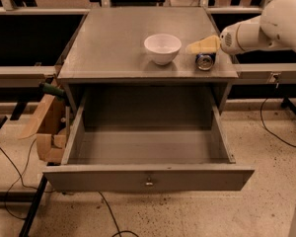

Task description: Place pepsi can into top drawer

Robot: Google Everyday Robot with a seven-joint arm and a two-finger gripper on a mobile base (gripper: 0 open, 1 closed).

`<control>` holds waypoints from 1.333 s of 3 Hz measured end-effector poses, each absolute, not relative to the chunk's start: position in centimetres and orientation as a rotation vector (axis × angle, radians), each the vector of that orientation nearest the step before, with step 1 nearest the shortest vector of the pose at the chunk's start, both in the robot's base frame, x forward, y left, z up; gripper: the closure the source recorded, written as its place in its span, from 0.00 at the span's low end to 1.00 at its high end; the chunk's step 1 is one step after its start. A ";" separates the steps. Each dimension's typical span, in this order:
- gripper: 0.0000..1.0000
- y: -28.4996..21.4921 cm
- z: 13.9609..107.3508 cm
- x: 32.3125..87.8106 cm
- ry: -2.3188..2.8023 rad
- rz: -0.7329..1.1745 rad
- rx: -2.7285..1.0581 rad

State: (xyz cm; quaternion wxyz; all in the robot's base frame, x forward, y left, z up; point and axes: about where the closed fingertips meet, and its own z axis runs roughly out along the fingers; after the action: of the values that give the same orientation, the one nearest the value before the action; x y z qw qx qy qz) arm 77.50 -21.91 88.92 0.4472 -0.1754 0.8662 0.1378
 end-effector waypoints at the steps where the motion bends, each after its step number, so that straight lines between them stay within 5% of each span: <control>1: 0.00 -21.6 88.3 77.9 2.158 0.340 -0.435; 3: 0.00 -20.9 87.0 78.2 2.193 0.328 -0.458; 4: 0.25 -19.9 86.3 78.3 2.214 0.323 -0.505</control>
Offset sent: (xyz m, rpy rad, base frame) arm 0.0073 0.0023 -0.0157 -0.0225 0.0449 -0.0084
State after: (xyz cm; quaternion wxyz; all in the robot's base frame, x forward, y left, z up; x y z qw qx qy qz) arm 78.27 -19.89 86.26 0.4116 -0.2006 0.8797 0.1283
